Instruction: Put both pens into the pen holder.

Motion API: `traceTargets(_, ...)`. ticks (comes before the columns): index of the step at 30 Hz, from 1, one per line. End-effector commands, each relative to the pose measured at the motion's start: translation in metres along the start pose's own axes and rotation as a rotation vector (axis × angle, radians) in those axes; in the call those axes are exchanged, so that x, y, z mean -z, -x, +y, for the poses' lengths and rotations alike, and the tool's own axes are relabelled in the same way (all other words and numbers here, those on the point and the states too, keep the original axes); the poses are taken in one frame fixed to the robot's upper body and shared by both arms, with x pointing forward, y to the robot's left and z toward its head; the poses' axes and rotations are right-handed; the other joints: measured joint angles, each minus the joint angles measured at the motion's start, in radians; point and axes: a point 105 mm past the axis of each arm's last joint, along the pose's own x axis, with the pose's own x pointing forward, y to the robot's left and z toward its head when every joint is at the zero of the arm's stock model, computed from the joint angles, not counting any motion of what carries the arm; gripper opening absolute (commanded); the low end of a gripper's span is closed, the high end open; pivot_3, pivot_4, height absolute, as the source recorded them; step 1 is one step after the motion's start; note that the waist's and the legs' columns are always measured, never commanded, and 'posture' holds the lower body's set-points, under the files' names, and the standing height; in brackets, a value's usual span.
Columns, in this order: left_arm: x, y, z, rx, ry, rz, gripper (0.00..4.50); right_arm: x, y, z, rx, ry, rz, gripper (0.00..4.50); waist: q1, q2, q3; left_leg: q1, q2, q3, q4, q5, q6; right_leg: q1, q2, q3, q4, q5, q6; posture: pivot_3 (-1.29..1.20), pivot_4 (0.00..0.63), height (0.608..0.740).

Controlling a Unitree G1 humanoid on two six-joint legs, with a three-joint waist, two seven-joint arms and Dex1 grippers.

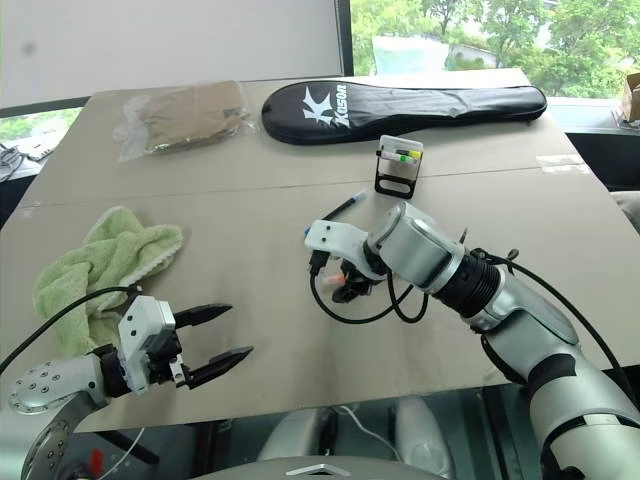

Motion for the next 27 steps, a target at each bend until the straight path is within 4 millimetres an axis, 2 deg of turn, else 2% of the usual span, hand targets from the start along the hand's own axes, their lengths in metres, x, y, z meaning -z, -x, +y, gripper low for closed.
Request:
traceTargets(1, -0.006, -0.001, -0.003, 0.01, -0.029, -0.009, 4.5, 0.005, -0.002, -0.005, 0.035, 0.023, 0.036, 3.14, 0.0, 0.0, 0.0, 0.0, 0.0, 0.0, 0.0, 0.0, 0.0, 0.0, 0.0, 0.0, 0.0, 0.0, 0.0, 0.0, 0.15, 0.74)
traceTargets(6, -0.004, -0.003, -0.005, 0.015, -0.024, -0.008, 4.5, 0.005, -0.001, -0.004, 0.032, 0.029, 0.037, 3.14, 0.002, 0.0, 0.0, 0.0, 0.0, 0.0, 0.0, 0.0, 0.0, 0.0, 0.0, 0.0, 0.0, 0.0, 0.0, 0.0, 0.15, 0.74)
traceTargets(9, -0.004, -0.004, -0.006, 0.015, -0.022, -0.009, 4.5, 0.007, -0.004, -0.005, 0.04, 0.018, 0.034, 2.41, 0.002, 0.0, 0.0, 0.0, 0.0, 0.0, 0.0, 0.0, 0.0, 0.0, 0.0, 0.0, 0.0, 0.0, 0.0, 0.0, 0.15, 0.74)
traceTargets(14, -0.004, -0.005, -0.006, 0.012, -0.021, -0.01, 4.5, 0.009, -0.006, -0.012, 0.096, 0.048, 0.0, 0.16, 0.003, 0.0, 0.0, 0.0, 0.0, 0.0, 0.0, 0.0, 0.0, 0.0, 0.0, 0.0, 0.0, 0.0, 0.0, 0.0, 0.15, 0.74)
traceTargets(17, -0.005, -0.004, -0.005, -0.001, -0.017, -0.017, 4.5, 0.002, 0.005, -0.016, 0.122, 0.054, -0.104, 0.06, 0.003, 0.0, 0.0, 0.0, 0.0, 0.0, 0.0, 0.0, 0.0, 0.0, 0.0, 0.0, 0.0, 0.0, 0.0, 0.0, 0.15, 0.74)
traceTargets(18, -0.008, -0.005, -0.004, -0.016, -0.004, -0.035, 4.5, -0.014, 0.021, -0.017, 0.099, 0.001, -0.257, 0.06, 0.003, 0.0, 0.0, 0.0, 0.0, 0.0, 0.0, 0.0, 0.0, 0.0, 0.0, 0.0, 0.0, 0.0, 0.0, 0.0, 0.15, 0.74)
traceTargets(20, -0.012, -0.005, -0.003, -0.032, 0.01, -0.057, 4.5, -0.03, 0.043, -0.019, 0.075, -0.056, -0.44, 0.06, 0.005, 0.0, 0.001, -0.001, 0.0, 0.0, 0.0, 0.0, 0.0, 0.0, 0.0, 0.0, 0.0, 0.0, 0.0, 0.0, 0.15, 0.74)
traceTargets(23, -0.022, -0.005, -0.002, -0.056, 0.029, -0.103, 4.5, -0.068, 0.115, -0.042, 0.155, -0.122, -0.947, 0.06, 0.003, 0.002, 0.002, -0.005, 0.0, 0.0, 0.001, 0.0, 0.0, -0.002, 0.0, 0.0, 0.0, 0.0, 0.0, 0.0, 0.15, 0.74)
traceTargets(24, -0.026, -0.006, -0.001, -0.061, 0.032, -0.118, 4.5, -0.072, 0.136, -0.051, 0.211, -0.139, -1.072, 0.06, 0.004, 0.002, 0.003, -0.005, 0.0, 0.0, 0.001, 0.0, 0.0, -0.003, 0.0, 0.0, 0.0, 0.0, 0.0, 0.0, 0.15, 0.74)
traceTargets(27, -0.037, -0.008, 0.0, -0.068, 0.031, -0.157, 4.5, -0.076, 0.175, -0.077, 0.341, -0.2, -1.275, 0.06, 0.01, 0.002, 0.003, -0.006, 0.0, -0.001, 0.001, 0.0, 0.0, -0.003, 0.0, -0.001, 0.0, 0.0, 0.0, 0.0, 0.15, 0.74)
